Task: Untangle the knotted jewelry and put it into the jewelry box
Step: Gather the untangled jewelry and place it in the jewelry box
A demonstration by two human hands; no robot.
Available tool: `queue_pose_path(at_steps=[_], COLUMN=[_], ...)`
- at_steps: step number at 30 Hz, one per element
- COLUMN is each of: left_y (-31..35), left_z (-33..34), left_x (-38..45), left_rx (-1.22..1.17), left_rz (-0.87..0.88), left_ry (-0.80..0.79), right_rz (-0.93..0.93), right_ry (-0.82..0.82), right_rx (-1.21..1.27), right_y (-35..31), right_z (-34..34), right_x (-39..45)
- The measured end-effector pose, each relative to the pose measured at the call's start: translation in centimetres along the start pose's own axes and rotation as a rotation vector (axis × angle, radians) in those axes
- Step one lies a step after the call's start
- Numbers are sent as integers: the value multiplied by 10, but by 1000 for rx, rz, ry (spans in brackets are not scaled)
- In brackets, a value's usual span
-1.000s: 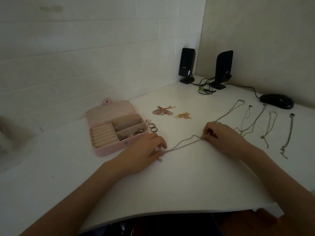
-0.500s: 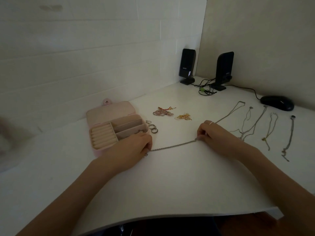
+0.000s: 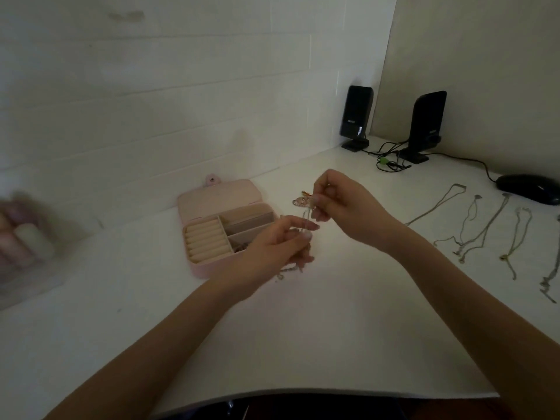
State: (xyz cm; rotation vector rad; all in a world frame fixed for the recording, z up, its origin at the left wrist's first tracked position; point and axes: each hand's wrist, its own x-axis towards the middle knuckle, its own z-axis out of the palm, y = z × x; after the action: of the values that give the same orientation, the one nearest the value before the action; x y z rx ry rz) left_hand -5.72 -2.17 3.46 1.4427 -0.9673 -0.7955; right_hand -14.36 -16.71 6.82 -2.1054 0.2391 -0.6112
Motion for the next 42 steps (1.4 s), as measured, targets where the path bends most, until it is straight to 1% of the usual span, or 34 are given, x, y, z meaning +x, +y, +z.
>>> queue_pose_path(at_steps=[2,4,6,9,10,12,14,15,17,19,20,21,24,27,29,32,35,40,42], left_y=[7,18,26,30,29,29,29,31,35,37,38,38,30,21,16,11,11,12,14], left_z=[-10,-25,-42,-61,-65,-71,-77,-80,-84,-82,-78,-74,-66,-69,-74,-80,-86,-87,-86], left_x=[0,-1,-3,-5,-6,-5,-2,-1,2,6,7,8,12,15,15,12,8,4,2], left_rx=[95,111,116,324,374,394,324,247,-16,-306,-386,-414,-367,-313,-201,-12,77,154,292], left_rz=[30,34,-11,-58,-55,-32,15,46,121,186,203,205,169,120,55,-36,-99,-159,-158], left_ry=[99,166,184,136,142,215,337,388,441,409,380,351,315,324,333,264,215,113,120], right_rz=[2,9,28,115,157,222,235,222,163,94,64,39,-10,-16,-14,-17,-27,-57,-74], right_ry=[32,50,56,62,55,21,-60,-126,-297,-416,-430,-421,-366,-334,-305,-249,-233,-167,-158], right_rx=[68,205,327,543,639,765,716,658,520,364,280,188,-56,-130,-109,-60,-53,-2,21], right_y=[-1,-3,-6,-16,-20,-28,-28,-25,-17,-14,-14,-16,-19,-18,-17,-10,-8,-14,-18], right_z=[1,3,8,17,19,22,22,21,19,21,25,29,37,32,26,18,15,13,13], right_x=[8,15,21,34,39,48,54,55,56,56,56,58,66,73,76,80,81,80,79])
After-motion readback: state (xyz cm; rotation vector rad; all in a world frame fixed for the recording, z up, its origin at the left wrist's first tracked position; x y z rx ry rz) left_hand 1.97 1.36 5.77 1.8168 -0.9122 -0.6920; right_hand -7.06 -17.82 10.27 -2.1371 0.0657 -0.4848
